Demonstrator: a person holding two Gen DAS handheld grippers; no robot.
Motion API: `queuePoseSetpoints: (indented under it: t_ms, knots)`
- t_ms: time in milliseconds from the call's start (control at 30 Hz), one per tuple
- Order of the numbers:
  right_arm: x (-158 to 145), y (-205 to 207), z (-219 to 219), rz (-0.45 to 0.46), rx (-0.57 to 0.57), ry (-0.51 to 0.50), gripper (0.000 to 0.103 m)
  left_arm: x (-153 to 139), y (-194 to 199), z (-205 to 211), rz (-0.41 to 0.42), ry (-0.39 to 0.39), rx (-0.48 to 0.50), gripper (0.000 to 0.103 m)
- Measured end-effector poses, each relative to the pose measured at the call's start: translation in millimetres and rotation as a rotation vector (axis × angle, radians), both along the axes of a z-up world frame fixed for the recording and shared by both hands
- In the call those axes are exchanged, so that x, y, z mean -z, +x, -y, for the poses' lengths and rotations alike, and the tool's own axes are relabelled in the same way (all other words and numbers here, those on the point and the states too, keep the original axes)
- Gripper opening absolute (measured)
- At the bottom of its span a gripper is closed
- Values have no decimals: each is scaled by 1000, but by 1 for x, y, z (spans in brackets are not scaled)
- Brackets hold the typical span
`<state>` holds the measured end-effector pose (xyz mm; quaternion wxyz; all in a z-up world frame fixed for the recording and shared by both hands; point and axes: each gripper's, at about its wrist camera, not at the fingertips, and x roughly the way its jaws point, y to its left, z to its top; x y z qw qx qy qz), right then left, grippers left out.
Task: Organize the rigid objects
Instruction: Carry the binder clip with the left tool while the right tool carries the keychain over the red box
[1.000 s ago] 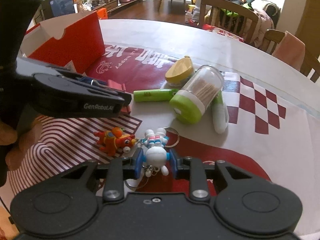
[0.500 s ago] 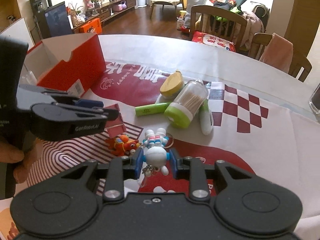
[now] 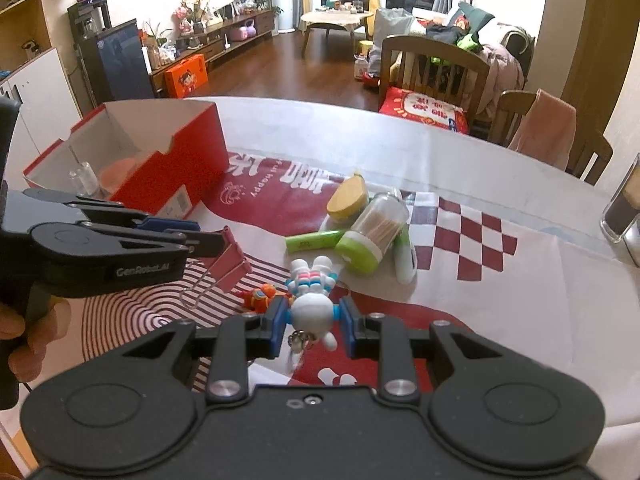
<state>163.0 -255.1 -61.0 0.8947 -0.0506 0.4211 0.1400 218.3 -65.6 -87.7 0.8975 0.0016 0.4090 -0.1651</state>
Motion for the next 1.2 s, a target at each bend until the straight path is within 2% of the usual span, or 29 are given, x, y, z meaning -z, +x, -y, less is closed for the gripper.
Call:
queuePoseSetpoints:
  t_ms: [300,667,933,1200]
  knots:
    - [-26,-12,-12,42,-18,0,26,-34,-18,-21,42,-45,-6,22]
    - [-57,-7,-58,105,-72,-2,26,-72,-18,-70,89,-51,-33,22]
    - [-68,8,-110,132,-113,-11,26,-86,-8,-119,119,-42,-61,22]
    - [-68,29,-168,136,-150,-18,26,-84,6,-173,119,-22,-92,22]
